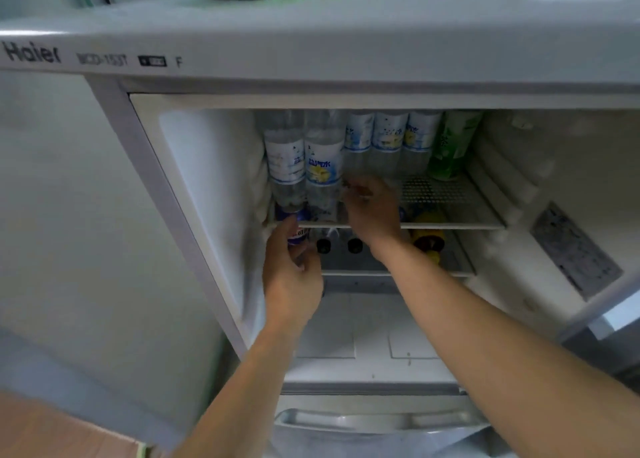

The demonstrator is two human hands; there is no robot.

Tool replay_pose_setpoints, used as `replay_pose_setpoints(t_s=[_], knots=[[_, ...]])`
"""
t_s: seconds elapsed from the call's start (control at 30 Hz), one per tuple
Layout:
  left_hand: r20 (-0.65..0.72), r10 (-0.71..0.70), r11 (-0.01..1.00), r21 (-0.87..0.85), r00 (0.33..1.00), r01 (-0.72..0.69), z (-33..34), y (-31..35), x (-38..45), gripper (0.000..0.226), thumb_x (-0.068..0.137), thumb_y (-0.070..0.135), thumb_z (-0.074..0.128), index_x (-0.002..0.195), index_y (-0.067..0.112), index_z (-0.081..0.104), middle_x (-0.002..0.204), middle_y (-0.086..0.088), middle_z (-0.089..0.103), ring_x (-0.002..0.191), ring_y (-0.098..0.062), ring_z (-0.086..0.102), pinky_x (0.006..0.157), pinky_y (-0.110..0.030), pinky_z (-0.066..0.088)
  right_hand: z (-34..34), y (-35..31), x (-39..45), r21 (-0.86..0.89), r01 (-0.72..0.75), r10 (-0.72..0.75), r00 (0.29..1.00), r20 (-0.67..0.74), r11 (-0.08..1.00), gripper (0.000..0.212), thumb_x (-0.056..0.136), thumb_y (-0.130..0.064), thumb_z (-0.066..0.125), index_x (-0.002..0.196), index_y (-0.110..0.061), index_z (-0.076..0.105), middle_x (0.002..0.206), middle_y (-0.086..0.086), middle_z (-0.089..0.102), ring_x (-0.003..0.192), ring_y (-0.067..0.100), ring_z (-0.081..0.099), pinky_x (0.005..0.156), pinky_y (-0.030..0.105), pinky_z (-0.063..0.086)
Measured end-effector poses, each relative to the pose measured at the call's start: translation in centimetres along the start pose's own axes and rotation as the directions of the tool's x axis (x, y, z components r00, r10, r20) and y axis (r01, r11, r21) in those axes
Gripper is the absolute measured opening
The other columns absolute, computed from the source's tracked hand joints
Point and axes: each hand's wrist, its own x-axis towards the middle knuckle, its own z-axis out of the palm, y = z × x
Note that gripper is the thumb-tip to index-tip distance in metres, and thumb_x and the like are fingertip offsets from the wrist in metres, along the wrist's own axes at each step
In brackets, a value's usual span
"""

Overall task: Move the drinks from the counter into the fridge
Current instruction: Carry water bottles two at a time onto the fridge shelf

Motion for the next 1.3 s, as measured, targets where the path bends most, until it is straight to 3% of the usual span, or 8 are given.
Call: replay_pose_setpoints(t_s=[0.17, 0.27, 0.4, 0.53, 0.7, 0.83, 0.97, 1.3], knots=[[-0.002, -0.016, 0.999, -0.046, 1.0, 0.016, -1.1, -2.4, -3.8, 0.041, 0.096, 0.015, 0.061, 0.114, 0.05, 0.053, 0.106, 0.024, 0.064, 0.095, -0.01, 0.067, 0.075, -0.027, 0.059, -2.3, 2.0, -5.3, 0.029, -0.021, 0.023, 0.997, -0.067, 0.999, 0.013, 0.092, -0.02, 0.061, 0.084, -0.031, 0.065, 0.088, -0.004, 0.068, 0.083, 0.019, 0.066, 0.071, 0.037, 0.054], [0.005, 0.0, 0.999, -0.033, 1.0, 0.0, -0.9, -4.0, -6.2, 0.028, 0.097, 0.014, 0.059, 0.118, 0.032, 0.058, 0.105, 0.024, 0.063, 0.096, -0.014, 0.066, 0.074, -0.04, 0.061, -4.4, 3.8, -9.2, 0.018, -0.072, 0.073, 0.992, -0.105, 0.997, 0.013, 0.092, -0.025, 0.065, 0.088, -0.037, 0.066, 0.088, -0.013, 0.068, 0.083, 0.008, 0.066, 0.075, 0.04, 0.059], [0.044, 0.022, 1.0, 0.018, 0.999, -0.023, -0.8, -4.9, -9.0, 0.025, 0.098, 0.013, 0.057, 0.121, 0.021, 0.057, 0.105, 0.014, 0.062, 0.094, -0.021, 0.065, 0.074, -0.048, 0.06, -7.5, 5.5, -14.0, 0.069, -0.165, 0.173, 0.975, -0.137, 0.984, 0.012, 0.092, -0.022, 0.067, 0.094, -0.033, 0.069, 0.09, -0.013, 0.069, 0.09, 0.014, 0.066, 0.08, 0.05, 0.059], [0.166, 0.001, 0.998, 0.065, 0.986, -0.012, -0.5, -5.0, -11.7, 0.023, 0.099, 0.022, 0.057, 0.12, 0.032, 0.053, 0.103, 0.03, 0.056, 0.096, -0.006, 0.061, 0.078, -0.042, 0.06, -11.2, 6.7, -19.0, 0.106, -0.26, 0.276, 0.944, -0.183, 0.96, 0.014, 0.092, -0.02, 0.067, 0.091, -0.033, 0.068, 0.085, -0.017, 0.066, 0.083, 0.012, 0.064, 0.076, 0.046, 0.061], [0.408, -0.117, 0.99, 0.12, 0.905, 0.074, 1.1, -5.4, -17.8, 0.02, 0.096, 0.033, 0.06, 0.11, 0.045, 0.052, 0.1, 0.011, 0.067, 0.093, -0.008, 0.066, 0.083, -0.04, 0.059, -17.5, 9.2, -27.7, 0.158, -0.348, 0.381, 0.875, -0.299, 0.924, 0.01, 0.092, -0.019, 0.068, 0.1, -0.025, 0.069, 0.092, -0.004, 0.067, 0.088, 0.023, 0.066, 0.077, 0.041, 0.06], [0.562, -0.133, 0.987, 0.148, 0.817, 0.059, 2.4, -5.5, -25.3, 0.018, 0.094, 0.038, 0.061, 0.109, 0.044, 0.054, 0.102, 0.011, 0.067, 0.093, -0.008, 0.066, 0.084, -0.04, 0.059, -23.5, 11.4, -36.6, 0.233, -0.435, 0.493, 0.751, -0.44, 0.87, 0.012, 0.093, -0.014, 0.066, 0.103, -0.019, 0.068, 0.084, -0.003, 0.066, 0.074, 0.014, 0.063, 0.068, 0.036, 0.059], [0.704, -0.185, 0.98, 0.187, 0.686, 0.073, 2.1, -6.9, -33.0, 0.031, 0.086, 0.053, 0.057, 0.113, 0.038, 0.056, 0.105, 0.004, 0.067, 0.097, -0.016, 0.067, 0.082, -0.048, 0.059, -28.5, 13.3, -47.1, 0.282, -0.529, 0.586, 0.592, -0.553, 0.801, 0.011, 0.094, -0.019, 0.065, 0.103, -0.024, 0.067, 0.093, 0.001, 0.067, 0.082, 0.015, 0.066, 0.061, 0.026, 0.059], [0.804, -0.469, 0.858, 0.513, 0.365, -0.027, 0.8, -13.0, -43.2, 0.021, 0.095, 0.024, 0.062, 0.114, 0.029, 0.055, 0.103, 0.0, 0.067, 0.092, -0.018, 0.066, 0.085, -0.05, 0.058, -33.6, 16.9, -71.2, 0.522, -0.662, 0.748, 0.09, -0.658, 0.538, 0.019, 0.094, -0.014, 0.064, 0.112, -0.01, 0.066, 0.093, 0.006, 0.066, 0.079, 0.021, 0.064, 0.065, 0.039, 0.058]])
